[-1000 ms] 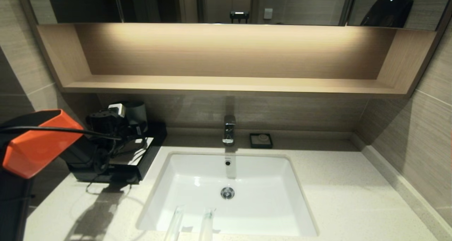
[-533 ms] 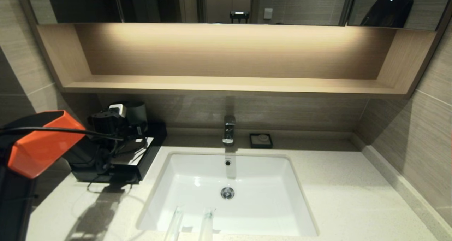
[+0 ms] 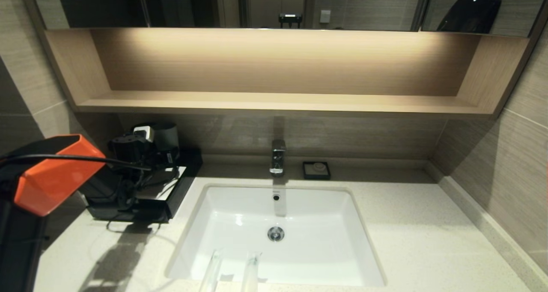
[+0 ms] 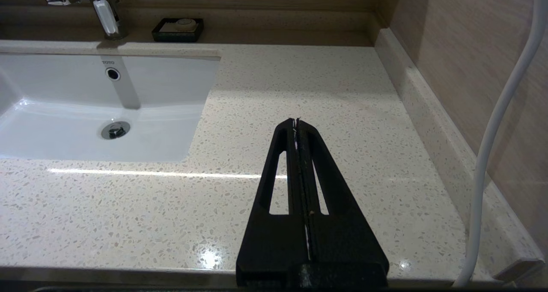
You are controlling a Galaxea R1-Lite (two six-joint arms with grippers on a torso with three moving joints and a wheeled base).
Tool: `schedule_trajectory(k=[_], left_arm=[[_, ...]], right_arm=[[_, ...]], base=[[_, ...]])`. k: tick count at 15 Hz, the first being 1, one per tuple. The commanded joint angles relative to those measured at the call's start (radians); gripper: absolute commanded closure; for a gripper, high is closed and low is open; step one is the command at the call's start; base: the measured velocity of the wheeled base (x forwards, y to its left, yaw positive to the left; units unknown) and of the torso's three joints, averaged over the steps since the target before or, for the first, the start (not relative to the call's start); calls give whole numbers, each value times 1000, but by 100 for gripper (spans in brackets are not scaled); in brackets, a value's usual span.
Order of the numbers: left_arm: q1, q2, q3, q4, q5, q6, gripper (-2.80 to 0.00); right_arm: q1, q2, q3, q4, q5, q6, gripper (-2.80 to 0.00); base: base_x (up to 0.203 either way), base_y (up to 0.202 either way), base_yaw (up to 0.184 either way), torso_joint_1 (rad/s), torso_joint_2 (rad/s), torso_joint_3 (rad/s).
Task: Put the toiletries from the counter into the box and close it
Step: Place the cup on the storage box
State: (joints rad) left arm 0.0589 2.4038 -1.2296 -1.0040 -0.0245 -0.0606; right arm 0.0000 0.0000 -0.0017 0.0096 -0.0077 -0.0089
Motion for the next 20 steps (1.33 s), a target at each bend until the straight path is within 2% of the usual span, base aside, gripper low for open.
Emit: schedule_trajectory(k=[1, 13, 14, 20], left_arm=[[-1, 10, 1, -11, 0, -1, 0], [1, 14, 15, -19, 2, 4, 0], [1, 12, 19, -22, 6, 4, -280], [1, 12, 50, -68, 6, 24, -280]], right_arm=[[0, -1, 0, 0, 0, 0, 0], [0, -1, 0, 0, 0, 0, 0], [0, -2, 0, 0, 1, 0, 0], [0, -2, 0, 0, 0, 0, 0]], base=[[0, 0, 0, 0, 0, 0], [0, 0, 0, 0, 0, 0], [0, 0, 0, 0, 0, 0], [0, 0, 0, 0, 0, 0]])
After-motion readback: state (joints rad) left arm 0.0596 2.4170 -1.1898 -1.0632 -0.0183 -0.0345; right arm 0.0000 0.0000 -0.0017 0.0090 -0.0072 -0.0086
